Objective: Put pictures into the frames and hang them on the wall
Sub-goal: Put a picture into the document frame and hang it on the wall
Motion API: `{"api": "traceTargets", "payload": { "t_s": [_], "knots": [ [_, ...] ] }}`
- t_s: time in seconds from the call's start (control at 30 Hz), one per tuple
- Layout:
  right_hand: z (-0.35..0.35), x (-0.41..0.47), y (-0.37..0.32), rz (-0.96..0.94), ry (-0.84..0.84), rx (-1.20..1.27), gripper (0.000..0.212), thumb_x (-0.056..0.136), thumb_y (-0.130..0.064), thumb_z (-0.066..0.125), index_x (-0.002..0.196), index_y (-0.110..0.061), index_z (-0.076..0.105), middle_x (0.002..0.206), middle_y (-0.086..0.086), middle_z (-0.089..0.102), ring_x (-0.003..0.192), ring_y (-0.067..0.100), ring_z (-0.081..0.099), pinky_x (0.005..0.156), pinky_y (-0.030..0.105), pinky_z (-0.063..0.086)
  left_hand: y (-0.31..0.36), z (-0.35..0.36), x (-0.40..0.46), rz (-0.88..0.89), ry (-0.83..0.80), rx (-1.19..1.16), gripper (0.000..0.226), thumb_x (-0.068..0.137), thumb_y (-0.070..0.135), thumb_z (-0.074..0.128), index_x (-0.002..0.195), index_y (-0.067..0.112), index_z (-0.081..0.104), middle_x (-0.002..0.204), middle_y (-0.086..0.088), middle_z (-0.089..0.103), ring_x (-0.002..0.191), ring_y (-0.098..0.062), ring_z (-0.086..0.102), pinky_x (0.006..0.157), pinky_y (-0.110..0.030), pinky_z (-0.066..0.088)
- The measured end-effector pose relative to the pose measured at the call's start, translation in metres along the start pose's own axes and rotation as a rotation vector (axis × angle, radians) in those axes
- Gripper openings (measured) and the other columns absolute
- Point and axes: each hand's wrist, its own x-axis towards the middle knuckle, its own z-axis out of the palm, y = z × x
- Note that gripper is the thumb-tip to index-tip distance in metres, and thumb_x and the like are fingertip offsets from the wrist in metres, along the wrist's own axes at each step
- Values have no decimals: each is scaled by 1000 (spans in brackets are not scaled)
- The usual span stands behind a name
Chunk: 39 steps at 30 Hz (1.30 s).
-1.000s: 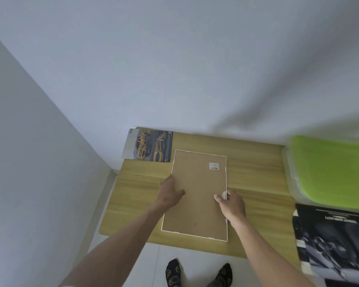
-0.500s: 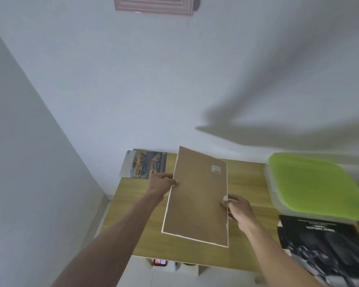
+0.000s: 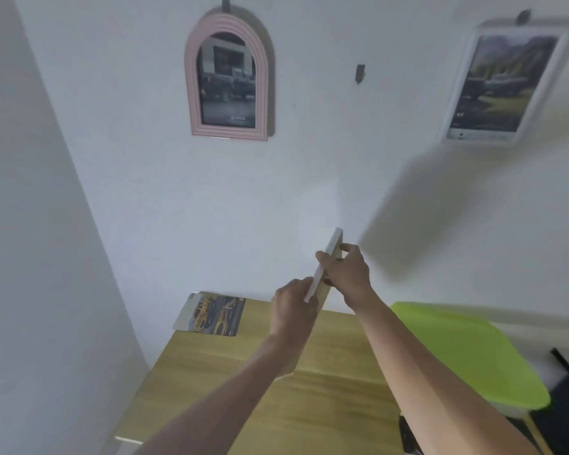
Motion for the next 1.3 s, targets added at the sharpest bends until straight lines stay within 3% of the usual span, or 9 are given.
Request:
{"api": "traceTargets", "payload": {
  "t_s": [0.13, 0.27, 0.37, 0.47, 0.53, 0.6, 0.7, 0.9, 1.3],
  "knots": [
    [-46, -10, -13, -69, 72, 4, 39, 86, -17, 63, 124, -15, 53, 99, 4, 65, 90, 26, 69, 82, 48, 59, 41, 17, -23, 52, -54, -95, 28, 86, 24, 72, 113, 25, 70, 94, 8, 68, 82, -14, 64, 75, -37, 54],
    [-92, -14, -20, -155, 27, 149, 35, 84, -8, 61, 115, -24, 61, 96, 9, 74, 87, 25, 72, 82, 45, 59, 61, 18, -23, 186, 56, 75, 49, 90, 55, 59, 131, 28, 60, 118, 11, 66, 105, -7, 63, 88, -29, 51],
    [-121, -18, -34, -205, 10, 215, 36, 88, -3, 61, 116, -26, 64, 93, 8, 75, 79, 22, 70, 71, 36, 55, 67, -3, 4, 222, 189, 185, 55, 95, 43, 56, 144, 19, 45, 137, -3, 51, 122, -21, 52, 98, -39, 47],
    [-143, -10, -50, -261, 19, 230, 36, 88, -5, 61, 109, -34, 67, 96, 9, 75, 86, 27, 67, 74, 41, 48, 71, -34, 43, 93, 182, 223, 66, 98, 35, 52, 153, 13, 23, 147, -13, 35, 134, -31, 37, 109, -45, 35],
    [-155, -2, -62, -296, 31, 227, 34, 90, -9, 62, 108, -36, 68, 100, 7, 75, 96, 32, 68, 81, 46, 52, 79, -52, 67, 75, 119, 150, 63, 99, 32, 51, 153, 15, 24, 143, -12, 43, 129, -27, 46, 107, -37, 39],
    [-164, 6, -77, -332, 23, 230, 31, 90, -12, 64, 108, -38, 67, 102, 6, 75, 104, 33, 67, 95, 54, 51, 94, -67, 87, 117, 68, 4, 47, 98, 24, 55, 144, 24, 43, 123, 0, 64, 100, -10, 65, 84, -20, 50],
    [-172, 22, -97, -389, 40, 215, 30, 92, -14, 65, 107, -40, 67, 104, 1, 75, 104, 31, 68, 96, 60, 51, 112, -83, 117, 138, 44, -214, 37, 93, 13, 62, 120, 38, 62, 89, 9, 72, 73, -3, 65, 75, -30, 54],
    [-173, 69, -139, -538, 150, 47, 30, 94, -11, 63, 115, -32, 66, 95, -7, 71, 93, 14, 67, 89, 41, 55, 136, -97, 186, 156, -19, -320, 34, 88, 8, 66, 116, 27, 64, 86, -4, 72, 79, -21, 66, 74, -40, 57],
    [-145, 162, -186, -615, 278, 18, 41, 91, -16, 70, 123, -39, 57, 93, -5, 70, 92, 14, 67, 88, 40, 55, 142, -99, 302, 201, 29, -247, 31, 88, 10, 66, 116, 21, 62, 91, -8, 69, 84, -21, 66, 83, -45, 56]
  ]
}}
